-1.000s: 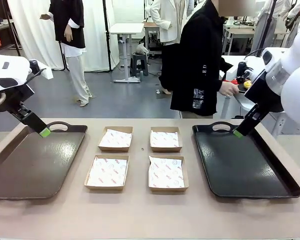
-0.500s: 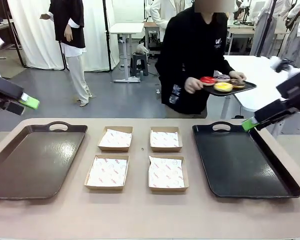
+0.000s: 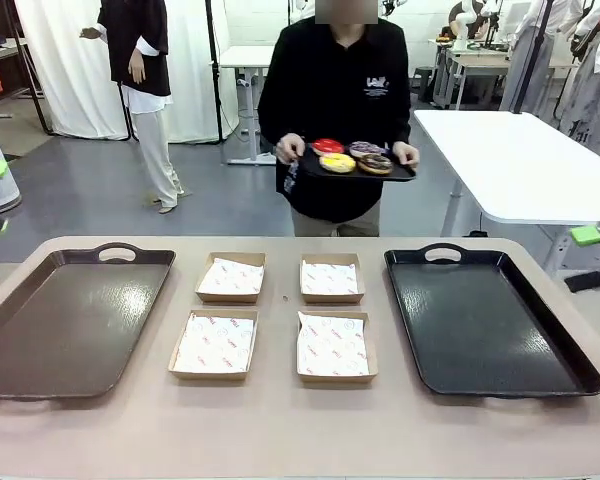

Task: Individually package the donuts and arrange them on the tray.
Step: Pick up one Paper togo box.

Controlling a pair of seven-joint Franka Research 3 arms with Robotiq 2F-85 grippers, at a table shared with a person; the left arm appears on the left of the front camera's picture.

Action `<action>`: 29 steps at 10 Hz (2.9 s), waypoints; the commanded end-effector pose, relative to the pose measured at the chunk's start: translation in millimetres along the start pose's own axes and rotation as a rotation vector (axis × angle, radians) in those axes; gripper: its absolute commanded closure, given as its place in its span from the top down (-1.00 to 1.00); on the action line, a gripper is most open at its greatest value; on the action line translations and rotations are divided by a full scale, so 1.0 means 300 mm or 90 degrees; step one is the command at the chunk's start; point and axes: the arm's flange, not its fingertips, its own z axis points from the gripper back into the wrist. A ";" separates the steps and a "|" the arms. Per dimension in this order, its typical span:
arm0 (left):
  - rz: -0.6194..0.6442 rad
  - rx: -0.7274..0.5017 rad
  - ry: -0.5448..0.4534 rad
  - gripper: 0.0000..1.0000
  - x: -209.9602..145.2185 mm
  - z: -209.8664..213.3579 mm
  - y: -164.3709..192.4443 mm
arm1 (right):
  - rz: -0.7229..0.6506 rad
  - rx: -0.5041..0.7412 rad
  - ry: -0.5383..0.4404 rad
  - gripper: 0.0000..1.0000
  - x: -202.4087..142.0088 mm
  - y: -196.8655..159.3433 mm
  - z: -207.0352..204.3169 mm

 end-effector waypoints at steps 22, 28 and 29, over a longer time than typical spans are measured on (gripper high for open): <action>0.113 -0.023 -0.044 1.00 -0.101 0.246 0.214 | -0.112 -0.013 -0.092 1.00 -0.031 -0.150 0.239; 0.113 -0.023 -0.044 1.00 -0.101 0.246 0.214 | -0.112 -0.013 -0.092 1.00 -0.031 -0.150 0.239; 0.113 -0.023 -0.044 1.00 -0.101 0.246 0.214 | -0.112 -0.013 -0.092 1.00 -0.031 -0.150 0.239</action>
